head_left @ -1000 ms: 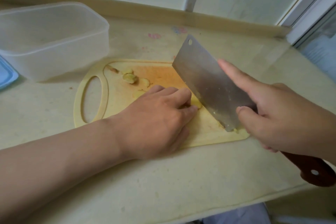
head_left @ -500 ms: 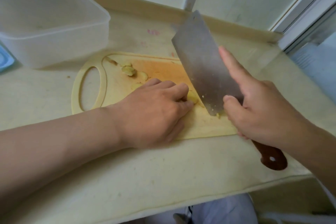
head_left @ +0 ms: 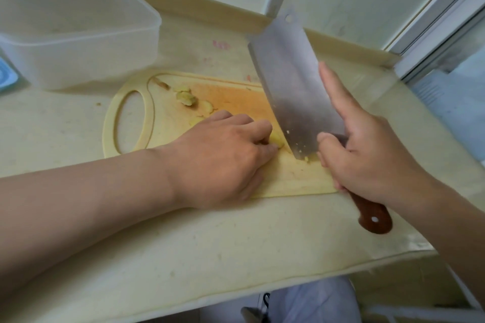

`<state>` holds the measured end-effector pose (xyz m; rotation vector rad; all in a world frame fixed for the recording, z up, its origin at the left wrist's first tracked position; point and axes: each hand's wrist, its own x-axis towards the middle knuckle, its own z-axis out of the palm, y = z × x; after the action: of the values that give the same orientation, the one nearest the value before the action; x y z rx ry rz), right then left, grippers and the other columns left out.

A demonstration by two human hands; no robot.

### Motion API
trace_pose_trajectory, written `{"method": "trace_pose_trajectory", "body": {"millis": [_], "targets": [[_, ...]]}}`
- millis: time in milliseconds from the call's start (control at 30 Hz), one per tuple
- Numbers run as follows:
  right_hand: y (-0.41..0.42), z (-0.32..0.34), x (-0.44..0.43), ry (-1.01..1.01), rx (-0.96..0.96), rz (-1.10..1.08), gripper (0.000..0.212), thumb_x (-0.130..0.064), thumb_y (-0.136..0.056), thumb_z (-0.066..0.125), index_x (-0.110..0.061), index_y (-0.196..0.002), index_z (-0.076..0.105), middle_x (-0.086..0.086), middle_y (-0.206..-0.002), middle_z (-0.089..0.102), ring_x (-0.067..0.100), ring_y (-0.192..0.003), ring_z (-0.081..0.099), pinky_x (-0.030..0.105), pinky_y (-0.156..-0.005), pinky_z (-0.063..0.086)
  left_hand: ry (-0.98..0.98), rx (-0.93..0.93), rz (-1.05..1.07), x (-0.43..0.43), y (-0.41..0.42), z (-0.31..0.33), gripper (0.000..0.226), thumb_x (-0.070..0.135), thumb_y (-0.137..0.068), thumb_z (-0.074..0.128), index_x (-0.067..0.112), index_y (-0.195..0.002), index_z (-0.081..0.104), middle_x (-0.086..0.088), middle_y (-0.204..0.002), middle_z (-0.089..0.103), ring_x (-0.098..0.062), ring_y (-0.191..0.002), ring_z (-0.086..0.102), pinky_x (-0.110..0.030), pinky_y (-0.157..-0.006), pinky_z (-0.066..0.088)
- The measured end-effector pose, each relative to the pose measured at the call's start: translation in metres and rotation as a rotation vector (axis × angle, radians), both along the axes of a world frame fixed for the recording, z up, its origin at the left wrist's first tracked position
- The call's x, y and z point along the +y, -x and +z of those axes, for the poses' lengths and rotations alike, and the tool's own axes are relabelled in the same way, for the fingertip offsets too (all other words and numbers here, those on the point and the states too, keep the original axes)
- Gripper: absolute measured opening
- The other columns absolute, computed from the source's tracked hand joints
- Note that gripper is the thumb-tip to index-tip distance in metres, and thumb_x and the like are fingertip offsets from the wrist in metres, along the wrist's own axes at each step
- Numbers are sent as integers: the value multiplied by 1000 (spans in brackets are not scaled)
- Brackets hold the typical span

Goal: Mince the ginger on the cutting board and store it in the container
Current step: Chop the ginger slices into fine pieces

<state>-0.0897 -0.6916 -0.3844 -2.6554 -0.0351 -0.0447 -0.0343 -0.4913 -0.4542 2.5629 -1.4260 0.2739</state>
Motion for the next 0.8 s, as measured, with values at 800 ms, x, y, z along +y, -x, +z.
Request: {"method": "trace_pose_trajectory", "body": {"millis": [800], "targets": [[-24,15,6,165,138,99,94,-6,-93,48,-64,-156,9,9,-56,65,21,-39,62,37,-45,58,22,-38,-9,-1,-2,-3,60,43,-88,24,15,-118,67,-6,-108,59,-32,-94,60,-45,-77,50]]}}
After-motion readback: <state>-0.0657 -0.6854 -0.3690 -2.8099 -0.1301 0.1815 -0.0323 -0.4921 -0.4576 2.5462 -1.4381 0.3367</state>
